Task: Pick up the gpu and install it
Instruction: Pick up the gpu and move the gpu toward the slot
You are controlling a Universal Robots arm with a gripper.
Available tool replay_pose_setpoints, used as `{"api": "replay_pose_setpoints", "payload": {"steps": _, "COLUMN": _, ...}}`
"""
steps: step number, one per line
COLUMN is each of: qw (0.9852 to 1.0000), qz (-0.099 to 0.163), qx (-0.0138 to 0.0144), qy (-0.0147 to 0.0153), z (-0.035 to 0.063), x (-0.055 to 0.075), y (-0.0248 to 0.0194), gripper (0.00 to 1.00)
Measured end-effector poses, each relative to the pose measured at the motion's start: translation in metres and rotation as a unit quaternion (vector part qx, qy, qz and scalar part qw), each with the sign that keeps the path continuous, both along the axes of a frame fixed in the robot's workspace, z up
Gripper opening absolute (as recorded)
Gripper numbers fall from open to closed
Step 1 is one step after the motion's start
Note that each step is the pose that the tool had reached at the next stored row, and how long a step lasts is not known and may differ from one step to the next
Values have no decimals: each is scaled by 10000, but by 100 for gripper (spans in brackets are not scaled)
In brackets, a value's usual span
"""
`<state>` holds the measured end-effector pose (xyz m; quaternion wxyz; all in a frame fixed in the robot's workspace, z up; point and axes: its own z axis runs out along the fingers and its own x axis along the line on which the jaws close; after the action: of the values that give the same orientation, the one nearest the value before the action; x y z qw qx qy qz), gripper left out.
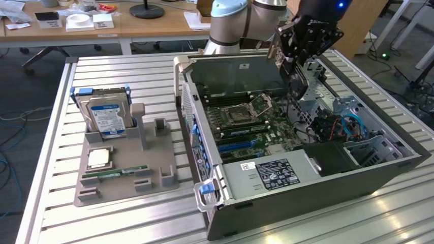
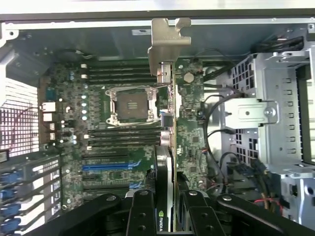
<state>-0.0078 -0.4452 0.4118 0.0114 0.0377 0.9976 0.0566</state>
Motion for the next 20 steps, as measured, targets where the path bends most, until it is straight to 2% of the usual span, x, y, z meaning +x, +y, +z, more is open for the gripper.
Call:
{"api": "replay_pose_setpoints", "payload": {"steps": 6, "qw": 10000, "qz": 0, "qx": 0, "qy": 0, "z": 0, "x": 163, "y": 1, "gripper": 27}}
{"api": "replay_pose_setpoints", "payload": {"steps": 16, "qw": 10000, "qz": 1, "qx": 0, "qy": 0, "z": -1, "x": 186, "y": 0, "gripper": 27}}
{"api": "replay_pose_setpoints", "payload": {"steps": 20, "qw": 10000, "qz": 32, "qx": 1, "qy": 0, "z": -1, "x": 240, "y": 1, "gripper": 27}}
